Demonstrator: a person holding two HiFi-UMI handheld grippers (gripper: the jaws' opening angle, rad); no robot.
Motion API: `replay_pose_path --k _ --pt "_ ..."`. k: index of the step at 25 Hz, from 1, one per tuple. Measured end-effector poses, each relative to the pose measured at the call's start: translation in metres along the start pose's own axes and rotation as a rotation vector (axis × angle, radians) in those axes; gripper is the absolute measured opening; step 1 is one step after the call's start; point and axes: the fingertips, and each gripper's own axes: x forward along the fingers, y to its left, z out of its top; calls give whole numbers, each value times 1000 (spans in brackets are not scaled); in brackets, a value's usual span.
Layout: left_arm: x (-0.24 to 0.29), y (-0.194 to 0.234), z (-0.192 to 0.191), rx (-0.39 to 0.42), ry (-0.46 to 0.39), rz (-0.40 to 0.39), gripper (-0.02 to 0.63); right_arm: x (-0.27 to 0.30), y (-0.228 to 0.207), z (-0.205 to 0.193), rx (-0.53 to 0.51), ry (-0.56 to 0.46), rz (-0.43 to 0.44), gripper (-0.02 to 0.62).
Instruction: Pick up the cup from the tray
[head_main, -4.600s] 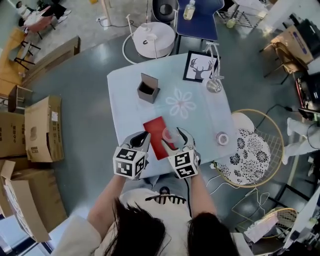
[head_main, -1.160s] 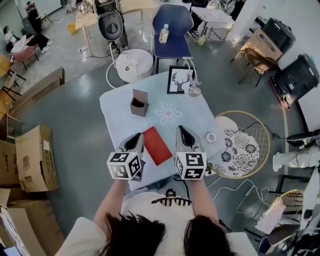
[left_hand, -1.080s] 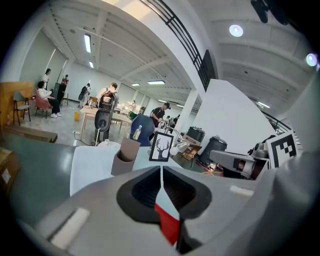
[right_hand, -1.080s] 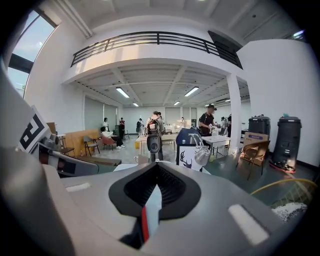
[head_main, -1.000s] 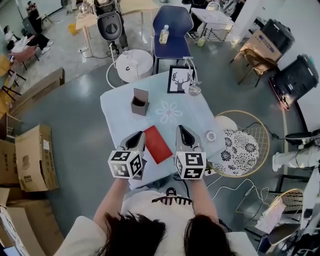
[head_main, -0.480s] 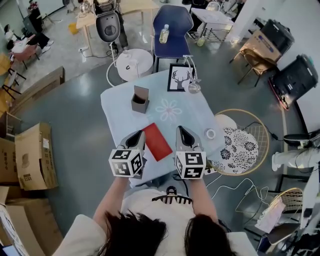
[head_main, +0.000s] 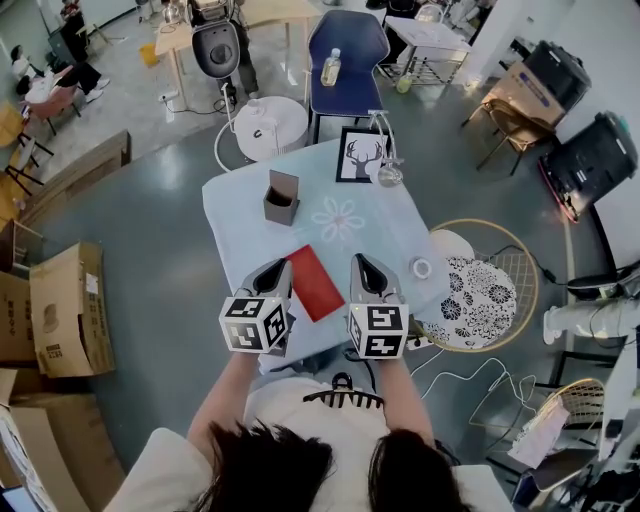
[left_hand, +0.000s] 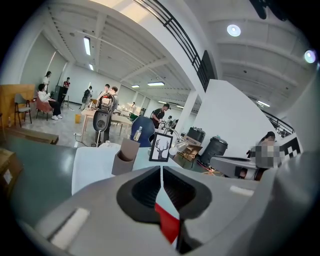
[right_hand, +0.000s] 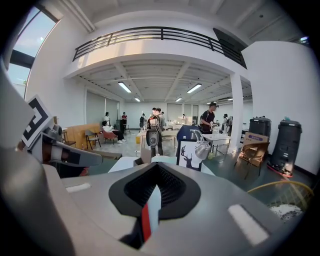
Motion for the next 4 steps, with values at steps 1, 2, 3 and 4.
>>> replay_pose_path --k 1,2,3,4 --pt "0 1 0 0 2 3 11 0 0 -1 -11 4 -6 25" --pt "-1 2 -1 1 4 7 11 1 0 -2 -19 7 -9 25" --pt "-1 3 -1 2 7 10 11 1 1 -3 -24 9 -11 25" --pt "-2 4 -2 4 9 13 11 1 1 -3 -27 12 -13 25"
